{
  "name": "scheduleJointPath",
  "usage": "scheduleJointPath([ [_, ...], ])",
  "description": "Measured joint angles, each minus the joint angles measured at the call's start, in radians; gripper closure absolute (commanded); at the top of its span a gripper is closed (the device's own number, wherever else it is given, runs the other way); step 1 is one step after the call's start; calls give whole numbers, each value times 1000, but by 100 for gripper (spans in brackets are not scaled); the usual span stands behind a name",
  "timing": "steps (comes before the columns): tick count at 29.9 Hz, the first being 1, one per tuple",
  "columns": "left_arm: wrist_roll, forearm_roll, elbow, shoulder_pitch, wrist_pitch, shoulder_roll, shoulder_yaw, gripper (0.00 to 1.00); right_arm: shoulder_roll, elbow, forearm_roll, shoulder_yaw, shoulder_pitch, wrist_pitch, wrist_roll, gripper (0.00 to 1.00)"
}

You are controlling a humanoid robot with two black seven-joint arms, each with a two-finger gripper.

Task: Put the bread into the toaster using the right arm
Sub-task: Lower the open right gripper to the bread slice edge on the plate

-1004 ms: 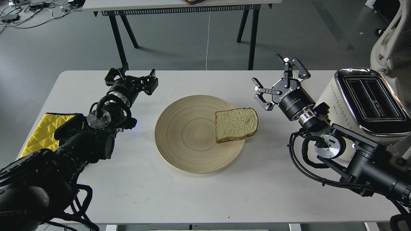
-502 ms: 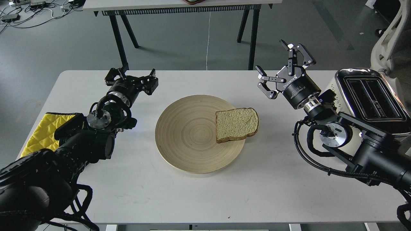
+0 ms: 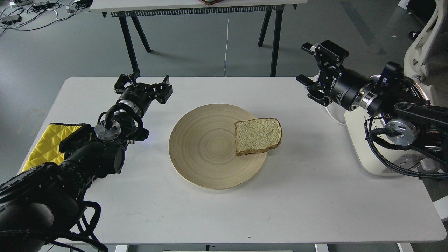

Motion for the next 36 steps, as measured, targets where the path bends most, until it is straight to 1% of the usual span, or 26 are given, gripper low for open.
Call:
scheduleJointPath([
  [3,0,0,0,0,0,0,0,0,35,45,14,-99,52,-137,-1,4],
  [5,0,0,0,0,0,-1,0,0,61,60,27,-120,58,-195,-1,4],
  [12,0,0,0,0,0,-2,0,0,159,46,50,-135,-40,-315,-4,4],
  [19,0,0,0,0,0,-2,0,0,231,-47,51,-123,-124,-329,-22,4],
  [27,0,0,0,0,0,-1,0,0,316,-112,51,-106,-196,-329,-36,4],
  [32,0,0,0,0,0,-2,0,0,342,-123,51,-70,-226,-332,-48,5],
  [33,0,0,0,0,0,-1,0,0,346,-125,50,-68,-228,-333,-54,6],
  [36,0,0,0,0,0,-1,0,0,354,-132,49,-66,-233,-334,-64,16],
])
